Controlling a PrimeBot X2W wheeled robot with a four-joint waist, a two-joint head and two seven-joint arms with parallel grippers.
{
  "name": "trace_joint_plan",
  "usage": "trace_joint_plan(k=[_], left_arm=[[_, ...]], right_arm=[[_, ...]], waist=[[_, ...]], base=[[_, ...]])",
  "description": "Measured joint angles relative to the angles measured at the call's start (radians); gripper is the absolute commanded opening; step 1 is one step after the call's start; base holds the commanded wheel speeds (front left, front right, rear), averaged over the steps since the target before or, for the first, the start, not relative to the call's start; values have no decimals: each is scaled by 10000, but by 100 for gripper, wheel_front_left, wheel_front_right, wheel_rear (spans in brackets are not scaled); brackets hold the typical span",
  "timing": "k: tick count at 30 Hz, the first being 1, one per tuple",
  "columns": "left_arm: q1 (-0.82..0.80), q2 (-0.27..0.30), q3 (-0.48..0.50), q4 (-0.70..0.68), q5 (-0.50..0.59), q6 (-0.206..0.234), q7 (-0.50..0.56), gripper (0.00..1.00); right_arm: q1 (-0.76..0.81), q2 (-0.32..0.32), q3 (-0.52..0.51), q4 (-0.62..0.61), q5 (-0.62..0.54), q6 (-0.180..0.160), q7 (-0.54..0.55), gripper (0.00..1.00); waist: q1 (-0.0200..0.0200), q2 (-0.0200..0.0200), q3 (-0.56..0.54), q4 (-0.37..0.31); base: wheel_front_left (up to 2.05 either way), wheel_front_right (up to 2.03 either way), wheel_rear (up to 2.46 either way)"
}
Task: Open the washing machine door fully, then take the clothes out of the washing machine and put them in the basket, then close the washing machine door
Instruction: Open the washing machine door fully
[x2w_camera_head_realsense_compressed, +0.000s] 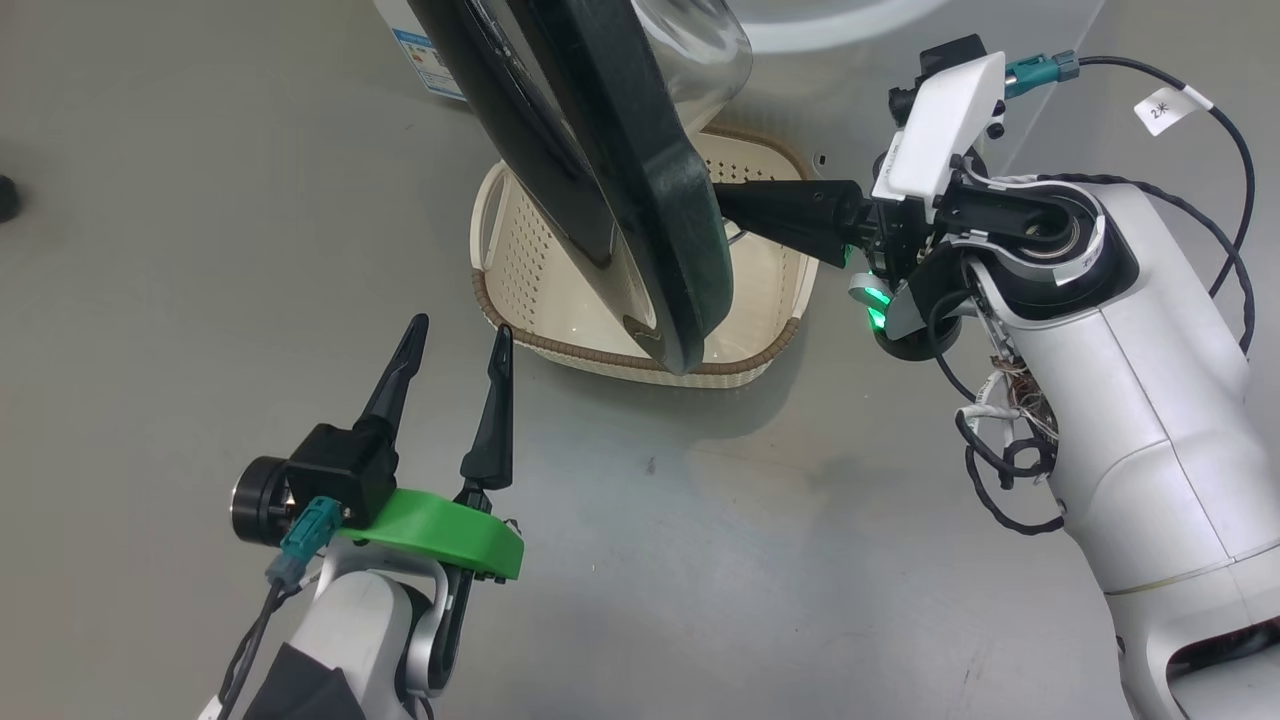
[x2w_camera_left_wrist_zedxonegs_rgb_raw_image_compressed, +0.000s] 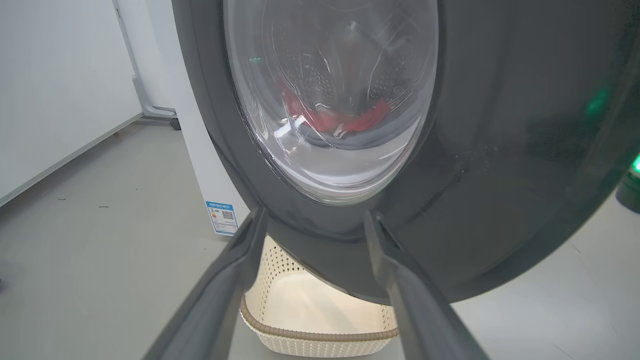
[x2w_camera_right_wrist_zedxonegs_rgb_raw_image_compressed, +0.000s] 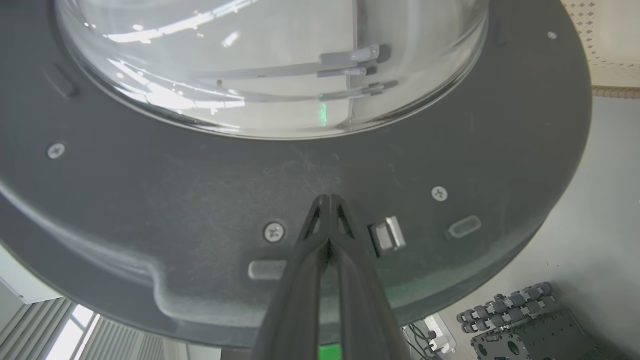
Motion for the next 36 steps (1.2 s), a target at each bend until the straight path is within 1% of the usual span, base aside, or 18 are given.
trace_joint_plan(k=[9, 13, 19, 25, 32, 36], left_arm=[[0, 0, -73, -21, -29, 2, 0, 100], [0, 0, -107, -27, -61, 4, 0, 100], [0, 0, -165, -33, -136, 13, 0, 100], [0, 0, -165, -50, -253, 15, 0, 100], [0, -2, 46, 33, -278, 19, 0, 100], [3, -2, 132, 84, -259, 19, 0, 100]], right_arm=[[81, 29, 543, -224, 119, 0, 117, 0], [179, 48, 746, -368, 443, -2, 140, 0], [220, 63, 1383, -815, 886, -2, 157, 0], [345, 61, 1710, -882, 886, -2, -19, 0], [407, 69, 1758, -832, 844, -4, -272, 0], [426, 81, 1766, -798, 479, 8, -556, 0]], waist=[[0, 0, 27, 110], [0, 0, 33, 176], [0, 0, 37, 299], [0, 0, 25, 368], [0, 0, -205, 318], [0, 0, -404, 218]], base=[[0, 0, 0], [0, 0, 0], [0, 0, 0], [0, 0, 0], [0, 0, 0], [0, 0, 0]])
